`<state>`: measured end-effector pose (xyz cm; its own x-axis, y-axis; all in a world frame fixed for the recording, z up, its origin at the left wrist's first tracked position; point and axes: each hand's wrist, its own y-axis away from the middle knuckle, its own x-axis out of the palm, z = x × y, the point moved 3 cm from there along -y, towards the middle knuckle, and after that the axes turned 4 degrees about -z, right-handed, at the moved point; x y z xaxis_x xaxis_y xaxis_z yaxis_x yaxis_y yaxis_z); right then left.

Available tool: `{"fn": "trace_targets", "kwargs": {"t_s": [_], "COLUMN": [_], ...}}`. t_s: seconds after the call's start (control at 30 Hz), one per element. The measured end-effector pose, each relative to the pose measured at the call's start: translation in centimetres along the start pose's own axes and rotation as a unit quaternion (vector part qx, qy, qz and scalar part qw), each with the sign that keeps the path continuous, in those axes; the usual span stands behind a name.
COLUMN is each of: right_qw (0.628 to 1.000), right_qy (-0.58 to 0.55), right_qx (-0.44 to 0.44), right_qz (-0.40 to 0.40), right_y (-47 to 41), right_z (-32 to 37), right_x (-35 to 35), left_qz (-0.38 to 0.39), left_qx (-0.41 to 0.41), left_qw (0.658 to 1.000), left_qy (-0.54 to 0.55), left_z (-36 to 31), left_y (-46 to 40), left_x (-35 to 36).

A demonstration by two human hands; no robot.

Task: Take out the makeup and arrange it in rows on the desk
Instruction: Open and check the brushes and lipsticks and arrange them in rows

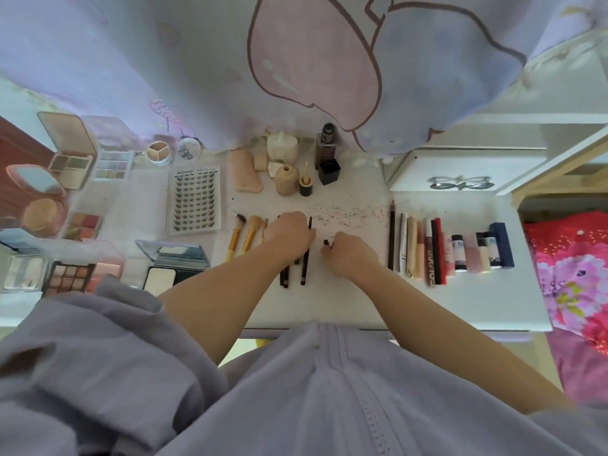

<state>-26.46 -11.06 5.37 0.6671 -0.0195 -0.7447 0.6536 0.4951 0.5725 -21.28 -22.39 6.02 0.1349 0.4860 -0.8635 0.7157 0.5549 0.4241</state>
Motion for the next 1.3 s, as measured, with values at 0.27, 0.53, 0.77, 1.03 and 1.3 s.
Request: {"fn": "trace_targets", "kwargs": {"t_s": [0.27, 0.53, 0.77, 1.03, 1.3], "right_qw": [0.993, 0.987, 0.976, 0.997, 0.976], "right_qy": [0.1, 0.052, 0.173, 0.036, -0.131], "right_qx": [-0.05, 0.014, 0.013, -0.048, -0.118], "right_qz": [-0.027, -0.15, -0.13, -0.053, 0.131], "right_y": [-0.6, -3.4, -6.4, -6.8, -2.7], "right_z": [1.1, -6.9, -8.0, -5.8, -4.7], "right_x": [1.6, -8.2, -9.8, -9.4, -11.5], "left_qz": [0.009, -0.021, 0.075, 0.058, 0.085], "left_qx": [0.029, 0.058, 0.122, 0.014, 0.048], "left_qw": [0.995, 0.996, 0.99, 0.986, 0.917], "left_qy": [-0.095, -0.071, -0.006, 0.155, 0.386], "left_z": [1.0, -2.4, -12.0, -11.2, -9.9], "left_y": [-0.7, -0.5, 1.2, 0.6, 1.6], "left_x": [0.2, -0.7, 4.3, 4.2, 0.9]}}
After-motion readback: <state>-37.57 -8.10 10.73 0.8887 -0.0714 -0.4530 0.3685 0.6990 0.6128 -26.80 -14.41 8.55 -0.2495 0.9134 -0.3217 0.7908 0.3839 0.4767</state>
